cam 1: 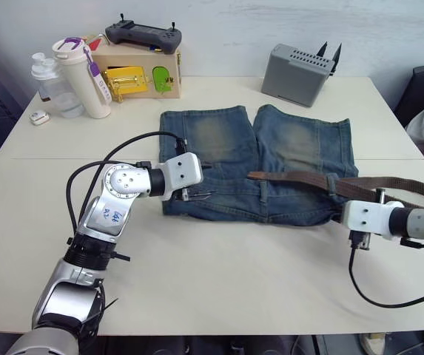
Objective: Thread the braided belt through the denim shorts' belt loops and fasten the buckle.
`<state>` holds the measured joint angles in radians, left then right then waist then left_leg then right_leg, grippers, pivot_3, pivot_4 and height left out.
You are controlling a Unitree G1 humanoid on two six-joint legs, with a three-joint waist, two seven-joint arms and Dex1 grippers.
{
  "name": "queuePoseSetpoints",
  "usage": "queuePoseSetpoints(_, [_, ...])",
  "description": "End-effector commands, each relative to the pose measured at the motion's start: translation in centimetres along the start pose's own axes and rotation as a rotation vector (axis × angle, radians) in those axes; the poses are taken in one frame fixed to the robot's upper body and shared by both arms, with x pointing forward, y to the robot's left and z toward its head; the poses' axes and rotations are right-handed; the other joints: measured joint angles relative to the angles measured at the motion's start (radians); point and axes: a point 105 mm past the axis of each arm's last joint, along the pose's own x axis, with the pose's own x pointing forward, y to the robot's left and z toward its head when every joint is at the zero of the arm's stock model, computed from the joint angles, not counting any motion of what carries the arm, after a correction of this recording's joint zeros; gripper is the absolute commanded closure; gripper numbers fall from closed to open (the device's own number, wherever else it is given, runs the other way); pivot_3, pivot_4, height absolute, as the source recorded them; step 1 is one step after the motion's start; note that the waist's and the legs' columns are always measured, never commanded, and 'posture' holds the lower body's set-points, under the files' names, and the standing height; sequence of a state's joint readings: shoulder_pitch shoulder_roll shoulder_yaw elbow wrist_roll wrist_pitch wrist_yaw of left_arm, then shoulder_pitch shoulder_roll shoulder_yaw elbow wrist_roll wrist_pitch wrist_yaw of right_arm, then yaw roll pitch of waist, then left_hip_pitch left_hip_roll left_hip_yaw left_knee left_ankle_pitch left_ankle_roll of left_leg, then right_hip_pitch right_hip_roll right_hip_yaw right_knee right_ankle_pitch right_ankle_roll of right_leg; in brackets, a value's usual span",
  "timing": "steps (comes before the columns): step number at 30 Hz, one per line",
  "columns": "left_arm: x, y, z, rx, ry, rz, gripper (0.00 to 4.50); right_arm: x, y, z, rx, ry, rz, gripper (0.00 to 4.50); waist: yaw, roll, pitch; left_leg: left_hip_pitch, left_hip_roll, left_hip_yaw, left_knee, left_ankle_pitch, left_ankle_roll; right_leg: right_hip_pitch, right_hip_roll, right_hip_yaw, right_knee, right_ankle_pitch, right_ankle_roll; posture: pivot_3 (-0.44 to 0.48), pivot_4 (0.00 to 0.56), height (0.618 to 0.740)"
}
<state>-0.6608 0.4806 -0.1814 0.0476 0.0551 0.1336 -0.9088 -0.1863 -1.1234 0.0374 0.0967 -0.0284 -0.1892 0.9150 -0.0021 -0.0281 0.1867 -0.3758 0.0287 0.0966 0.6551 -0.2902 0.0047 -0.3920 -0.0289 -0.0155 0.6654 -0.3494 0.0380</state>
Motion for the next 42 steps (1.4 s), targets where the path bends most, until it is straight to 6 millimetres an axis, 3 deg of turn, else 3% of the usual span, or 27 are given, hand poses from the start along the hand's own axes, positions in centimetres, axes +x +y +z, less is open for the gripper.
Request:
queuePoseSetpoints(1, [-0.3,-0.4,1.8,-0.04,-0.077,0.003,1.24,-1.1,-1.7,-1.7,-0.133,0.004,-0.009,4.5,-0.002,0.0,0.0,0.0,0.0,0.0,0.0,0.0,0.0,0.0,0.0,0.0,0.0,0.0,0.0,0.0,0.15,0.736])
queuePoseSetpoints(2, [-0.3,-0.5,1.9,-0.056,-0.085,0.001,1.18,-1.3,-2.1,-1.4,-0.135,-0.02,-0.01,3.49,-0.002,0.001,0.0,0.0,0.0,0.0,0.001,0.0,0.0,0.0,0.0,0.001,0.001,0.0,0.0,0.0,0.15,0.736])
queuePoseSetpoints(5, [-0.4,-0.7,2.2,-0.097,-0.103,0.0,1.18,-2.1,-2.7,-1.0,-0.148,-0.047,-0.002,2.45,-0.003,0.001,0.0,0.0,0.001,0.001,0.001,0.0,0.0,0.0,0.001,0.001,0.001,0.0,0.0,0.0,0.15,0.736])
queuePoseSetpoints(6, [-0.4,-0.7,2.3,-0.115,-0.114,0.001,1.18,-2.6,-3.0,-0.9,-0.156,-0.043,0.001,1.79,-0.002,0.001,0.0,0.0,0.001,0.001,0.002,0.0,0.0,0.0,0.001,0.001,0.002,0.0,0.0,0.0,0.15,0.736])
queuePoseSetpoints(8, [-0.4,-0.8,2.8,-0.146,-0.14,-0.008,1.18,-3.7,-3.9,-0.7,-0.158,-0.029,-0.015,0.87,-0.002,0.002,0.001,0.0,0.001,0.001,0.002,0.0,0.0,0.0,0.001,0.001,0.002,0.0,0.0,0.0,0.15,0.736])
queuePoseSetpoints(9, [-0.5,-0.9,2.9,-0.154,-0.148,-0.013,1.18,-4.1,-4.3,-0.6,-0.154,-0.024,-0.024,0.64,-0.002,0.002,0.001,0.0,0.001,0.001,0.002,0.0,0.0,0.0,0.001,0.002,0.002,0.0,0.0,0.0,0.15,0.736])
queuePoseSetpoints(10, [-0.5,-0.8,3.3,-0.181,-0.17,-0.016,1.18,-4.3,-4.7,-0.4,-0.12,-0.018,-0.041,0.02,-0.003,0.002,0.0,0.0,0.001,0.001,0.002,0.0,0.0,0.0,0.001,0.002,0.002,0.0,0.0,0.0,0.15,0.736])
queuePoseSetpoints(13, [-0.8,-0.4,4.1,-0.243,-0.222,-0.011,1.18,-3.8,-6.4,2.8,0.13,-0.198,-0.192,0.02,-0.008,0.002,0.0,0.001,0.002,0.001,0.002,0.0,0.0,0.0,0.001,0.002,0.003,0.0,0.0,0.0,0.15,0.736])
queuePoseSetpoints(17, [-1.1,0.0,4.5,-0.297,-0.243,-0.003,1.18,-2.6,-7.4,6.8,0.623,-0.477,-0.333,0.02,-0.015,0.003,0.0,0.001,0.002,0.0,0.001,0.001,-0.002,0.0,0.002,0.002,0.004,0.0,0.0,0.0,0.15,0.736])
queuePoseSetpoints(20, [-1.4,0.3,4.4,-0.306,-0.228,0.019,1.18,-0.5,-6.5,8.2,1.109,-0.598,-0.359,0.02,-0.015,0.002,0.0,0.0,0.002,-0.001,0.0,0.001,-0.003,0.0,0.001,0.001,0.004,0.0,0.0,0.0,0.15,0.736])
queuePoseSetpoints(23, [-1.6,0.4,4.4,-0.308,-0.221,0.032,1.18,1.1,-5.3,9.8,1.403,-0.718,-0.294,0.02,-0.016,0.002,0.0,0.0,0.002,-0.002,0.0,0.001,-0.003,-0.001,0.001,0.002,0.004,0.0,0.0,0.0,0.15,0.736])
queuePoseSetpoints(27, [-1.8,0.5,4.3,-0.307,-0.206,0.05,1.18,2.2,-3.9,9.5,1.784,-0.817,-0.26,0.02,-0.016,0.003,0.0,0.0,0.001,-0.002,-0.002,0.001,-0.003,-0.001,0.001,0.002,0.003,0.0,0.0,0.0,0.15,0.736])
queuePoseSetpoints(33, [-1.9,0.6,4.2,-0.311,-0.193,0.061,1.18,2.9,-3.5,8.5,2.021,-0.831,-0.262,0.02,-0.025,0.003,0.0,-0.001,0.0,-0.001,-0.003,0.001,-0.002,-0.002,0.0,0.003,0.002,0.0,0.0,0.0,0.15,0.736])
queuePoseSetpoints(42, [-2.1,0.6,4.2,-0.313,-0.173,0.055,1.18,5.8,-3.0,8.2,2.135,-0.8,-0.232,0.02,-0.033,0.003,0.0,0.0,0.001,0.0,-0.007,0.003,-0.005,-0.004,0.003,0.005,0.002,0.0,0.0,0.0,0.15,0.736])
